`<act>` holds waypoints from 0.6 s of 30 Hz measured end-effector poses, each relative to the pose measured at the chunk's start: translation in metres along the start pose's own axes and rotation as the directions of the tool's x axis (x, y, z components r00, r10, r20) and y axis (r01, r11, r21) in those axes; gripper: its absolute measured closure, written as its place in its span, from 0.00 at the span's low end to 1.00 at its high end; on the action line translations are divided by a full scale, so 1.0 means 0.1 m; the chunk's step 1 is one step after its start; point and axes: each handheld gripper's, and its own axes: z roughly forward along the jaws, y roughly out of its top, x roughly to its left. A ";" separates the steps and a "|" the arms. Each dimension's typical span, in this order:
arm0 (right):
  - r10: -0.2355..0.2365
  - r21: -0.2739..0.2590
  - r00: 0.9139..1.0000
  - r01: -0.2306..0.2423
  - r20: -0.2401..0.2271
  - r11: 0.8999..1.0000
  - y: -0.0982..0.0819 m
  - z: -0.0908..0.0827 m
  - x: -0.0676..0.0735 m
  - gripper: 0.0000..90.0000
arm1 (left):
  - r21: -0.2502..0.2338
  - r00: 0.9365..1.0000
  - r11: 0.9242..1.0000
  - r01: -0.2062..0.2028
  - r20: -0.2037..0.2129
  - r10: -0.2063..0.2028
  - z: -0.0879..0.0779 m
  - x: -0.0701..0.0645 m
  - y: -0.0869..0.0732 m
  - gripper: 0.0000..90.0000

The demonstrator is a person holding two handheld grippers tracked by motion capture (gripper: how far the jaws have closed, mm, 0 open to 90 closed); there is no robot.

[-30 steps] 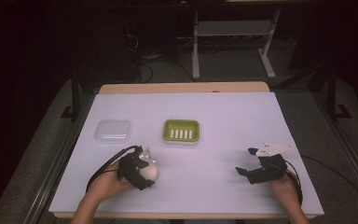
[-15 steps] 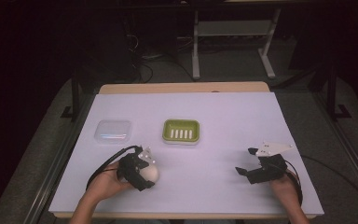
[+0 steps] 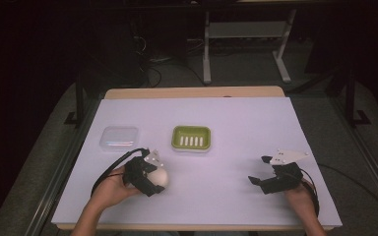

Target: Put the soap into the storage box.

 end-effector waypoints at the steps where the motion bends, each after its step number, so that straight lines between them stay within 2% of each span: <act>1: 0.000 0.000 1.000 0.000 0.000 1.000 0.00 0.00 0.00 0.15 | 0.000 1.000 1.000 0.000 0.000 0.000 0.00 0.00 0.00 0.27; 10: 0.004 -0.004 1.000 -0.004 -0.002 1.000 0.00 0.00 -0.01 0.15 | -0.016 1.000 1.000 -0.006 -0.005 0.006 -0.08 0.04 0.14 0.28; 18: 0.013 -0.006 1.000 -0.013 -0.003 1.000 0.00 -0.01 -0.02 0.15 | -0.004 1.000 1.000 -0.018 -0.006 0.018 -0.10 0.08 0.26 0.28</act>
